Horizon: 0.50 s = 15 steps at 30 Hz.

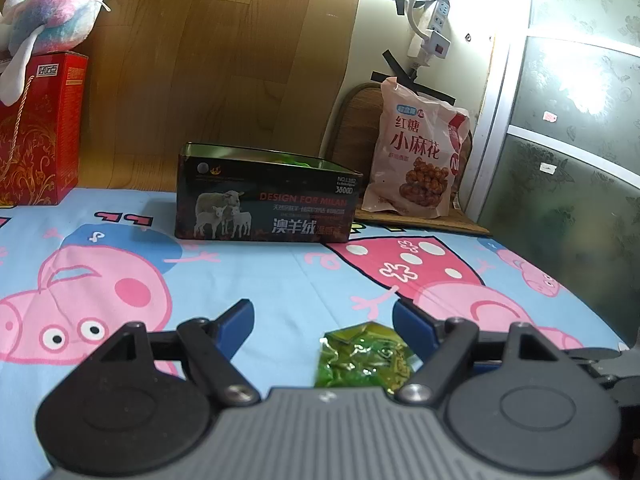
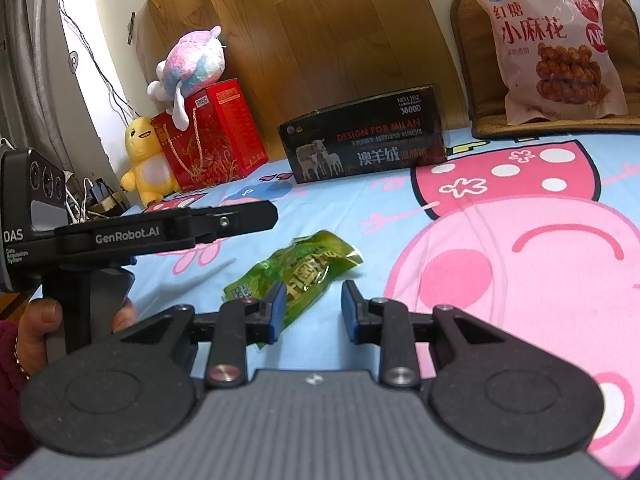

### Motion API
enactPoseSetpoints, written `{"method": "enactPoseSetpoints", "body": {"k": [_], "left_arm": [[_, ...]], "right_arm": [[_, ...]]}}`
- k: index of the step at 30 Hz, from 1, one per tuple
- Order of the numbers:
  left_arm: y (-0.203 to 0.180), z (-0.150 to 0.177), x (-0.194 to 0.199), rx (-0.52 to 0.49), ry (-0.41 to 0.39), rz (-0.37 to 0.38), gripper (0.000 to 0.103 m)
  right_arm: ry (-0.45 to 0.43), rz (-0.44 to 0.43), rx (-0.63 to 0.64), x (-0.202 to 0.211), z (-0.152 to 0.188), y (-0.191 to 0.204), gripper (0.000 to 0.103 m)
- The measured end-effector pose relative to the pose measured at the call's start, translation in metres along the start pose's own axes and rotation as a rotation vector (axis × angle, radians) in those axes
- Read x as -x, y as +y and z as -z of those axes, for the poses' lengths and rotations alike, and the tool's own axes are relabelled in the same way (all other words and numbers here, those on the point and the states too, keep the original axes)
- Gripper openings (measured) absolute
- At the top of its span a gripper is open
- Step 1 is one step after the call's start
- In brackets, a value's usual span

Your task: Organize snacks

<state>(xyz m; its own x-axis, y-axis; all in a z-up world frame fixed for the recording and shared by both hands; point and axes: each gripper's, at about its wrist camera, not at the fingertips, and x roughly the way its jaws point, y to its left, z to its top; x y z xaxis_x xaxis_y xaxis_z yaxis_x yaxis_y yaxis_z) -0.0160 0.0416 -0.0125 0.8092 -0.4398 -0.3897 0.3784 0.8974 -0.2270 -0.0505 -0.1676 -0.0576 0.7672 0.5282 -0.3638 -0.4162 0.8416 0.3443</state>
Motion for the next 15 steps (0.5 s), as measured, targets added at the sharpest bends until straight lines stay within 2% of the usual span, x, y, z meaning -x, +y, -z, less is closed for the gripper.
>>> {"method": "enactPoseSetpoints", "body": {"k": [15], "left_arm": [[-0.0007, 0.0004, 0.0004, -0.007, 0.001, 0.003, 0.079]], "right_arm": [[0.004, -0.001, -0.002, -0.0012, 0.0002, 0.0001, 0.033]]}}
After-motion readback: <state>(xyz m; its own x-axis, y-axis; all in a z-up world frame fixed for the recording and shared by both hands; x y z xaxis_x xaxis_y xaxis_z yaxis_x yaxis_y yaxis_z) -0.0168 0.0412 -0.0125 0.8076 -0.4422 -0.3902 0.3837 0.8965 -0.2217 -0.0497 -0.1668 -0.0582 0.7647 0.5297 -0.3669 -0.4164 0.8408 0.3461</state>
